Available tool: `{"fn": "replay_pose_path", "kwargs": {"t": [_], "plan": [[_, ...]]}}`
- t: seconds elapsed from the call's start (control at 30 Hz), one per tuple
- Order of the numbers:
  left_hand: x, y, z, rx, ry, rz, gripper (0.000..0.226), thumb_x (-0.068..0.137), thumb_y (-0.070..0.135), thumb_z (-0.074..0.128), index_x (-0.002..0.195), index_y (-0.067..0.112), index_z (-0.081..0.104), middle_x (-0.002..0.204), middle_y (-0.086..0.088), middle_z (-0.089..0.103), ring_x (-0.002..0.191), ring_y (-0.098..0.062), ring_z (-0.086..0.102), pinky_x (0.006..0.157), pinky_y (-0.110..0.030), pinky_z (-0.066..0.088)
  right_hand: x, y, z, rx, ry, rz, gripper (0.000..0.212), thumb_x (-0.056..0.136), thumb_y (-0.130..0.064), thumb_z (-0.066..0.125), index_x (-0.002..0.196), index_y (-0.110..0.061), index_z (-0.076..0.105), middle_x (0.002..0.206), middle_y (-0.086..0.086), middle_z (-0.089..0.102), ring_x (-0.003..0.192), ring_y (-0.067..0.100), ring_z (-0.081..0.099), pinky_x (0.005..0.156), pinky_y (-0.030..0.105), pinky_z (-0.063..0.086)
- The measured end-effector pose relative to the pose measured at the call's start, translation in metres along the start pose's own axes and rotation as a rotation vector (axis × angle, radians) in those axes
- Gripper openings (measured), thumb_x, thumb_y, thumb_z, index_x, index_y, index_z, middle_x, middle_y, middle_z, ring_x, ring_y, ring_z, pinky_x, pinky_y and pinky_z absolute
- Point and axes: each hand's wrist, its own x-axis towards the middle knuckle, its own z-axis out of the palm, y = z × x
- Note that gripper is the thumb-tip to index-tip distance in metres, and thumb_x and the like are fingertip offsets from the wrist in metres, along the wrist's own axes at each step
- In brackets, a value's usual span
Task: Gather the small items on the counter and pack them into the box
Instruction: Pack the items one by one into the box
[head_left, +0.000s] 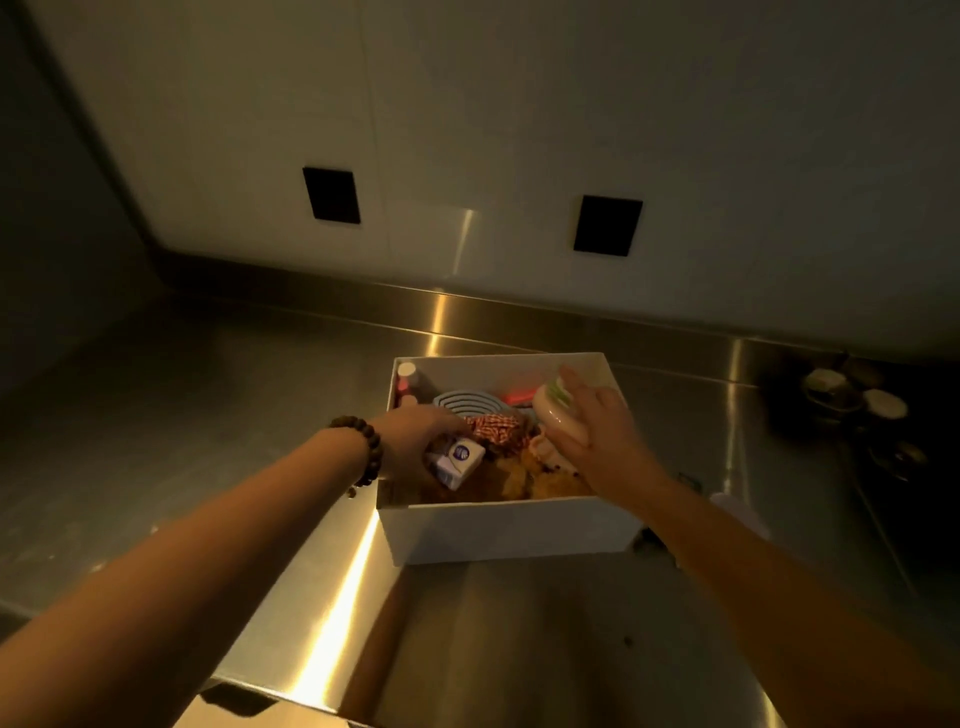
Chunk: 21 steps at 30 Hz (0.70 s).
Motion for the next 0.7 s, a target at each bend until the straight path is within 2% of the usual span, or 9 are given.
{"fn": "replay_pose_path", "kwargs": {"t": [0.07, 0.17, 0.23, 0.3, 0.43, 0.5, 0.6, 0.7], "plan": [[0.007, -0.003, 0.003, 0.085, -0.111, 0.031, 0.061, 0.082, 0.026, 0.069, 0.136, 0.031, 0.042, 0.139, 0.004, 0.045, 0.128, -0.017, 0.041, 0.106, -0.035, 0.038, 0.005, 0.003, 0.001, -0.036, -0.037, -0.012, 0.074, 0.089, -0.036, 0.057, 0.147, -0.036, 0.012, 0.142, 0.006, 0.031, 0.125, 0.024, 0.038, 0.103, 0.047, 0.039], [0.013, -0.008, 0.007, 0.210, -0.204, 0.087, 0.065, 0.083, 0.027, 0.068, 0.138, 0.039, 0.036, 0.138, 0.005, 0.045, 0.126, -0.019, 0.043, 0.103, -0.035, 0.042, 0.013, 0.007, -0.001, -0.081, -0.118, -0.043, 0.074, 0.089, -0.036, 0.058, 0.148, -0.034, 0.013, 0.141, 0.005, 0.032, 0.126, 0.023, 0.036, 0.104, 0.042, 0.037], [0.015, -0.009, 0.010, 0.268, -0.227, 0.117, 0.066, 0.084, 0.029, 0.066, 0.138, 0.044, 0.032, 0.138, 0.005, 0.045, 0.124, -0.020, 0.045, 0.101, -0.036, 0.044, 0.019, 0.010, 0.000, -0.072, -0.183, -0.068, 0.073, 0.089, -0.036, 0.058, 0.147, -0.034, 0.014, 0.145, 0.002, 0.029, 0.129, 0.020, 0.034, 0.105, 0.037, 0.036], [0.017, -0.010, 0.012, 0.308, -0.239, 0.122, 0.064, 0.085, 0.031, 0.064, 0.138, 0.044, 0.031, 0.140, 0.004, 0.043, 0.126, -0.022, 0.044, 0.101, -0.037, 0.043, 0.025, 0.010, 0.001, -0.052, -0.249, -0.071, 0.073, 0.089, -0.037, 0.058, 0.147, -0.036, 0.014, 0.148, -0.001, 0.025, 0.132, 0.019, 0.032, 0.107, 0.037, 0.035], [0.021, -0.011, 0.014, 0.380, -0.245, 0.114, 0.064, 0.085, 0.034, 0.064, 0.138, 0.045, 0.029, 0.146, 0.006, 0.036, 0.133, -0.024, 0.035, 0.108, -0.044, 0.035, 0.035, 0.007, 0.005, -0.051, -0.362, -0.118, 0.073, 0.088, -0.038, 0.058, 0.145, -0.042, 0.013, 0.151, -0.006, 0.021, 0.133, 0.017, 0.030, 0.107, 0.035, 0.033], [0.021, -0.011, 0.013, 0.407, -0.242, 0.096, 0.069, 0.082, 0.035, 0.067, 0.140, 0.040, 0.029, 0.147, 0.006, 0.034, 0.136, -0.022, 0.031, 0.111, -0.046, 0.029, 0.038, 0.006, 0.006, -0.029, -0.420, -0.143, 0.074, 0.088, -0.039, 0.059, 0.144, -0.047, 0.012, 0.151, -0.007, 0.022, 0.133, 0.015, 0.030, 0.107, 0.035, 0.033], [0.014, -0.012, 0.008, 0.258, -0.099, 0.041, 0.072, 0.081, 0.034, 0.068, 0.142, 0.035, 0.029, 0.149, 0.009, 0.031, 0.137, -0.018, 0.028, 0.113, -0.039, 0.028, 0.043, 0.007, 0.004, -0.020, -0.497, -0.179, 0.075, 0.087, -0.038, 0.061, 0.141, -0.053, 0.012, 0.151, -0.009, 0.021, 0.132, 0.013, 0.030, 0.108, 0.037, 0.034], [-0.005, -0.018, 0.010, 0.037, 0.175, -0.026, 0.069, 0.082, 0.035, 0.067, 0.141, 0.034, 0.032, 0.148, 0.010, 0.030, 0.135, -0.014, 0.029, 0.110, -0.031, 0.031, 0.046, 0.009, 0.005, -0.065, -0.593, -0.252, 0.076, 0.086, -0.038, 0.062, 0.139, -0.057, 0.012, 0.151, -0.013, 0.019, 0.133, 0.011, 0.028, 0.109, 0.038, 0.034]]}}
